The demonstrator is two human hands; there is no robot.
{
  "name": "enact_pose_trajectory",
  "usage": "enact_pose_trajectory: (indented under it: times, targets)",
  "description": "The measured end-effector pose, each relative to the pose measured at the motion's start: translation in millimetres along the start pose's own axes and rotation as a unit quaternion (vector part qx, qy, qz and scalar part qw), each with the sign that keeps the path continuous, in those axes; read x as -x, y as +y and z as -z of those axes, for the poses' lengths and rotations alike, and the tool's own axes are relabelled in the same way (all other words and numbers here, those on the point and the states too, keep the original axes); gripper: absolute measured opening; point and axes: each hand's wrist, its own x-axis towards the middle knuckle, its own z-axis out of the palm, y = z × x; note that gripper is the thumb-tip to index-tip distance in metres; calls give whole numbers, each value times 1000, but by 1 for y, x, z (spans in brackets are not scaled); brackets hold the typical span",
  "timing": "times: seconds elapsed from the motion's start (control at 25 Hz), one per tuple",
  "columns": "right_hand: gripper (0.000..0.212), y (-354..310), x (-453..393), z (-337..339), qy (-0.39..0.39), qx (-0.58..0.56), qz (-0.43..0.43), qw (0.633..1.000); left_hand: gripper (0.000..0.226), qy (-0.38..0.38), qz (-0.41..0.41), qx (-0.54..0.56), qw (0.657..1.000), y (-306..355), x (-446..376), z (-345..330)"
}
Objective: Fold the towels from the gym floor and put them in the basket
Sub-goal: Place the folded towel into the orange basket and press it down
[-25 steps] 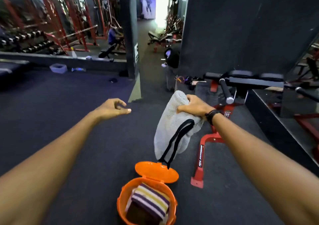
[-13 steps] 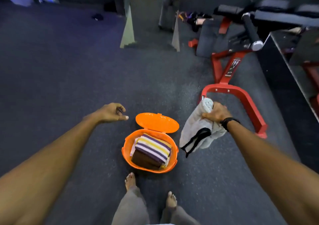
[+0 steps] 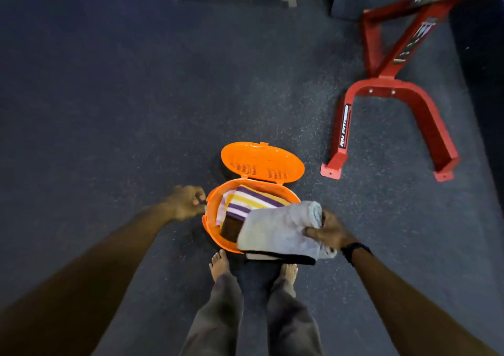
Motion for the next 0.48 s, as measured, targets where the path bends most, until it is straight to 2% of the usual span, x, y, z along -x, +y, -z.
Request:
enact_pose_trajectory:
  times: [0.12,0.2,0.24,0.28,0.32,0.36,0.4,0.44,0.48]
  targets:
    - [56,51,-63,-35,-29,8,-24,999,33,-25,6,-66,997,-27,-57,-47]
    - [64,81,-101,-62,-5,55,-29,998,39,-57,-37,-161,985,-8,-81,-88]
    - [68,89,-116,-75,4,89,-23,996,41,-72,-26,-112,991,12,-77,-103]
    - [68,94,-128,-89,11,111,-8,994,43,-55,-8,-51,997,27,-76,-112]
    - [69,97,-139,-105,16,139,17,990,44,-84,-35,-48,995,24,-93,-124]
    - [71,105,-151,-121,17,174,44,984,46,-114,-90,-139,979,1,-127,-150]
    - [72,108,-159,-138,14,223,64,973,52,-95,-126,-226,961,-34,-174,-181]
    - [73,117,-170,-155,11,272,86,958,61,-15,-111,-231,967,-63,-206,-199]
    - [76,122,-178,-171,4,315,110,943,72,4,-127,-261,957,-77,-224,-211]
